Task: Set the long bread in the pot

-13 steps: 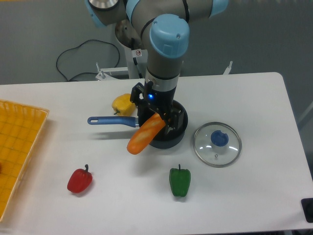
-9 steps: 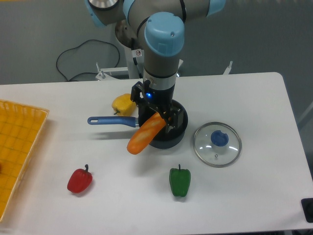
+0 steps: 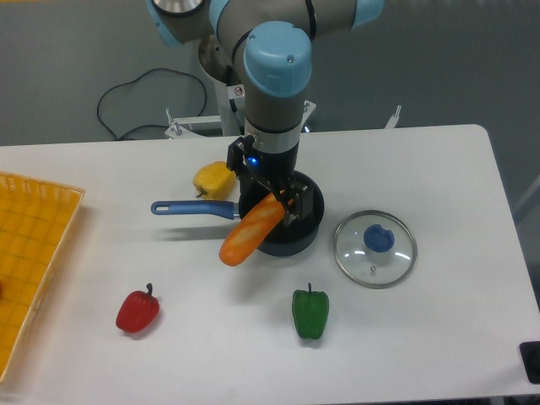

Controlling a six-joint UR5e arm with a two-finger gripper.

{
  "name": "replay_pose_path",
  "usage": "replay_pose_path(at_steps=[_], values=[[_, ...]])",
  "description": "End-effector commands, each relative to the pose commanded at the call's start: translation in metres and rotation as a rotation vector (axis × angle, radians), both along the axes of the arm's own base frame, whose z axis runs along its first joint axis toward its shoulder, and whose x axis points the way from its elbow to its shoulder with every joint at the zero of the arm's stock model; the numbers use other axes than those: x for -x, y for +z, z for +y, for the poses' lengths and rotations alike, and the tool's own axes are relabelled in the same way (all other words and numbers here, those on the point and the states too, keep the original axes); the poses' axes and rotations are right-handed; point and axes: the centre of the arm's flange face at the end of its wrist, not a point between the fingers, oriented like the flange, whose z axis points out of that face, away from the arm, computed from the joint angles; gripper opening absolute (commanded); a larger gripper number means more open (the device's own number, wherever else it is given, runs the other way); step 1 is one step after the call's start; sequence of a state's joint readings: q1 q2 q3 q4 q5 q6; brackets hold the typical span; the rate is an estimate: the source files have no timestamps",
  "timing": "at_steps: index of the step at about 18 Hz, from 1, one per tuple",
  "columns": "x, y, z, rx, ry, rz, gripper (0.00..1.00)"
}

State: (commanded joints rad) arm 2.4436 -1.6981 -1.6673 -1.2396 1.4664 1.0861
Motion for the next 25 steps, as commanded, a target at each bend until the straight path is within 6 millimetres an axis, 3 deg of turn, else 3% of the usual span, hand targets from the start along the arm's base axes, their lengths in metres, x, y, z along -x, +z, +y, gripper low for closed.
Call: replay_pose_path(at_steps=[13,20,25], values=[[0.013,-0.012,-0.015,0.138,-0.166,0.093,1.0],[0.041,-0.017,-0.035,0.173,-0.259,0.107,1.0],[0.043,-0.02,-0.035,0.173,-0.254,0.098,1.0]])
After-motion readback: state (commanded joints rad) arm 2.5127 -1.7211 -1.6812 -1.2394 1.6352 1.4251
